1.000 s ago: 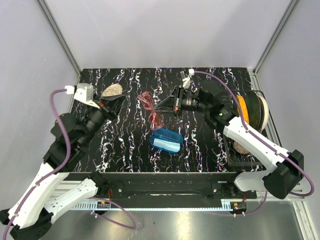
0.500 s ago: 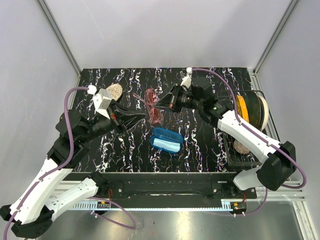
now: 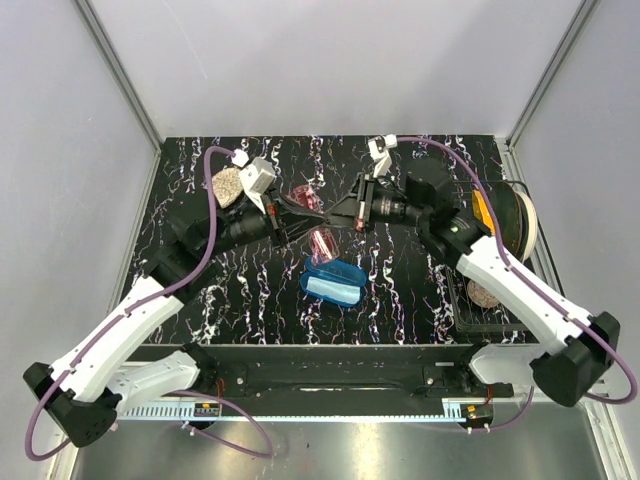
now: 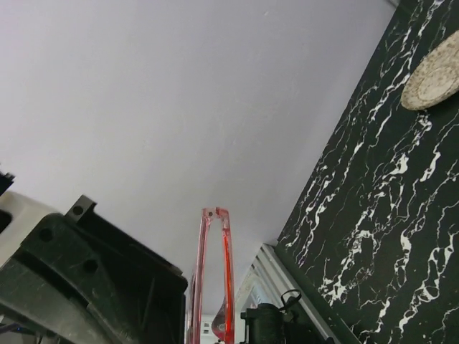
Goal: Organize the sunglasses
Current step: Fold the sunglasses, then adjust the sunglasses case at the center of the board.
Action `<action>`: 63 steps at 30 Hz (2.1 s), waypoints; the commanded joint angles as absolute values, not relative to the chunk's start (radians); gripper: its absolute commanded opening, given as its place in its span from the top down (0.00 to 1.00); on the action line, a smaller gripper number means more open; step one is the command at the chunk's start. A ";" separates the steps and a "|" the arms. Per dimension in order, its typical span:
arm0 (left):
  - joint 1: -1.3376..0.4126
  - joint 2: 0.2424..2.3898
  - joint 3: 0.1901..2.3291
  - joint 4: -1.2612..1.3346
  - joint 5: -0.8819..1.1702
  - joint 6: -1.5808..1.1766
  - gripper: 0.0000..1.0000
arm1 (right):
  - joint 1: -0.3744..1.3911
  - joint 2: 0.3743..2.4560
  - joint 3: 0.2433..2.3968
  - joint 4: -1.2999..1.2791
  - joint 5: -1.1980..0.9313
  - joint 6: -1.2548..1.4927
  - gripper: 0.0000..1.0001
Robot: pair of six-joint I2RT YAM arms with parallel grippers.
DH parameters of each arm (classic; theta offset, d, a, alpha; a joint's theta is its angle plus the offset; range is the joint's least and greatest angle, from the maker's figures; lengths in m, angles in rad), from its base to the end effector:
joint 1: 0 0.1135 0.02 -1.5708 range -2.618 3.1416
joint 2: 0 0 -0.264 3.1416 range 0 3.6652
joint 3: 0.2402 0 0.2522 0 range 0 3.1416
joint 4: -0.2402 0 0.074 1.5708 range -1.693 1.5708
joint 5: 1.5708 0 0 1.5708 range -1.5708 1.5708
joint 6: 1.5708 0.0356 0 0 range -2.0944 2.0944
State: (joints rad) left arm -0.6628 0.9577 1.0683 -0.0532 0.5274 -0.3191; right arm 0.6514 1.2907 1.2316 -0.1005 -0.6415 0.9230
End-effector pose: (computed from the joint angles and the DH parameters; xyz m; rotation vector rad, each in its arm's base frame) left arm 0.1541 -0.1431 0.4221 0.7149 1.4786 -1.1645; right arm 0.2227 0.1966 0.3963 -0.2831 2.0092 1.6360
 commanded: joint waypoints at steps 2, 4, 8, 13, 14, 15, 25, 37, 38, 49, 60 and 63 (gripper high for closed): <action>-0.663 0.966 1.072 0.026 0.538 -0.324 1.00 | 0.644 1.174 1.224 -0.087 -0.706 0.852 1.00; -0.663 0.959 1.083 0.020 0.513 -0.324 0.90 | 0.646 1.169 1.224 -0.150 -0.674 0.821 1.00; -0.664 0.898 1.094 -0.026 0.416 -0.321 0.68 | 0.646 1.178 1.226 -0.268 -0.537 0.720 1.00; -0.664 0.792 1.042 -0.126 0.211 -0.345 0.50 | 0.646 1.174 1.218 -0.419 -0.358 0.664 1.00; -0.664 0.776 1.026 -0.171 0.169 -0.359 0.45 | 0.644 1.163 1.215 -0.437 -0.295 0.663 1.00; -0.664 0.764 0.988 -0.196 0.128 -0.367 0.42 | 0.646 1.157 1.209 -0.469 -0.266 0.664 1.00; -0.663 0.880 0.781 -0.272 -0.084 -0.554 0.32 | 0.646 1.085 1.066 -0.620 -0.065 0.745 1.00; -0.663 1.383 0.982 -0.199 0.294 -0.051 0.31 | 0.644 1.017 0.992 -0.661 -0.028 0.739 1.00; -0.663 1.400 1.011 -0.201 0.295 -0.031 0.30 | 0.643 1.016 0.994 -0.666 -0.029 0.738 1.00; -0.663 1.581 1.157 -0.389 0.566 0.378 0.21 | 0.634 1.000 1.009 -0.701 -0.038 0.709 1.00; -0.657 1.799 1.354 -0.591 0.672 0.520 0.01 | 0.624 1.016 1.016 -0.703 -0.054 0.713 1.00; -0.647 1.825 1.376 -0.597 0.670 0.511 0.05 | 0.621 1.009 1.012 -0.706 -0.054 0.719 1.00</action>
